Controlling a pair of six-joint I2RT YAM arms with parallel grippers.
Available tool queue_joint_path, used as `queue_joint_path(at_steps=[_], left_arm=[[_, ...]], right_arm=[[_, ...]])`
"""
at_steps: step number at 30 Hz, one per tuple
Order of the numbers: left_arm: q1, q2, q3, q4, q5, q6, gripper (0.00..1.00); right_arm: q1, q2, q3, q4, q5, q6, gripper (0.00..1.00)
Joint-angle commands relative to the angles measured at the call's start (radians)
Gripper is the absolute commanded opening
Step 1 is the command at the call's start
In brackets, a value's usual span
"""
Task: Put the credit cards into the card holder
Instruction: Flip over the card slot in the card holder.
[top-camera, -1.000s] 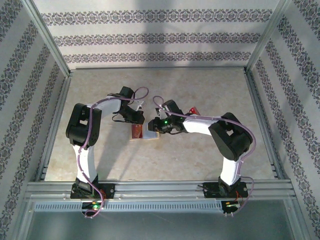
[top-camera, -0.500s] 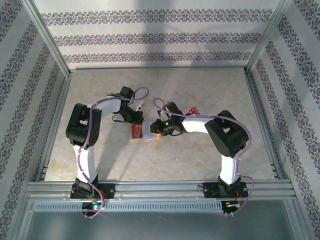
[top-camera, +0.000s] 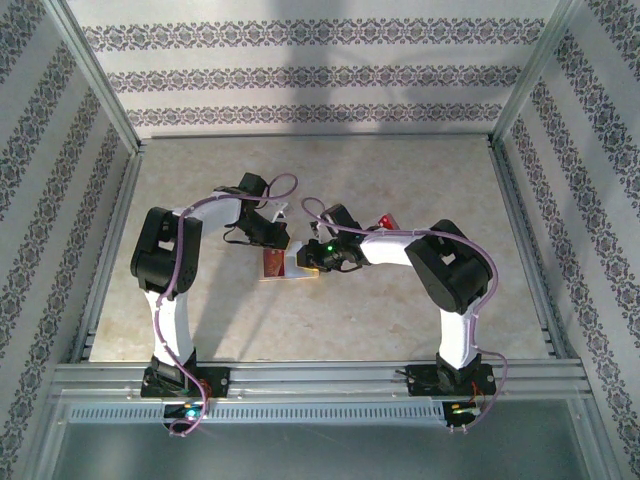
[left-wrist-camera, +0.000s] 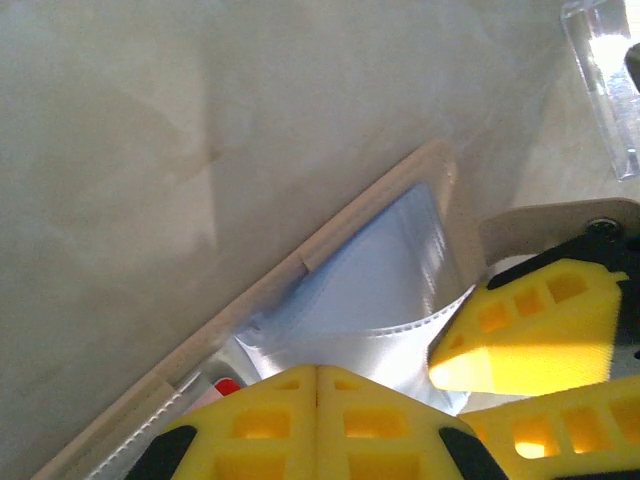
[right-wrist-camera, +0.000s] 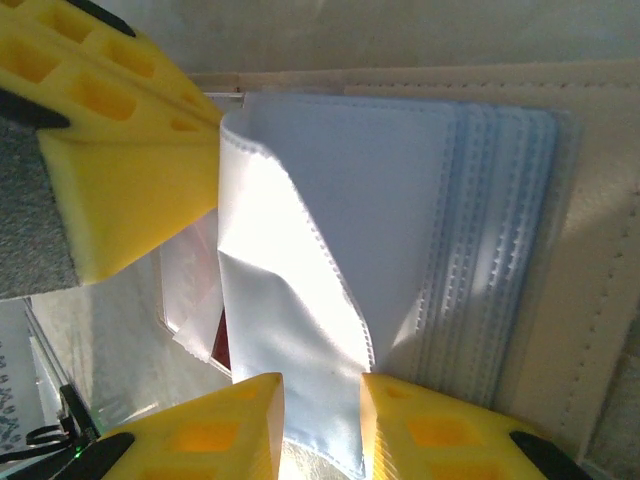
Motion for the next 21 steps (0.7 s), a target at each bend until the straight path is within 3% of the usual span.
queue_joint_path(at_steps=[1, 4, 9, 15, 21], left_arm=[[-0.011, -0.032, -0.007, -0.031, 0.010, 0.003, 0.00], [-0.010, -0.028, -0.012, -0.029, -0.029, 0.014, 0.00], [-0.010, -0.058, 0.015, -0.058, 0.049, 0.014, 0.00], [-0.010, -0.105, -0.018, -0.052, 0.046, 0.020, 0.00], [-0.012, -0.052, -0.061, -0.013, -0.049, 0.020, 0.00]], right_arm=[[0.011, 0.023, 0.019, -0.017, 0.012, -0.009, 0.28], [0.012, 0.027, 0.018, -0.017, 0.013, -0.009, 0.28], [0.012, 0.035, 0.020, -0.017, 0.012, -0.010, 0.28], [0.012, 0.038, 0.019, -0.017, 0.011, -0.012, 0.28], [0.010, 0.036, 0.018, -0.017, 0.013, -0.014, 0.28]])
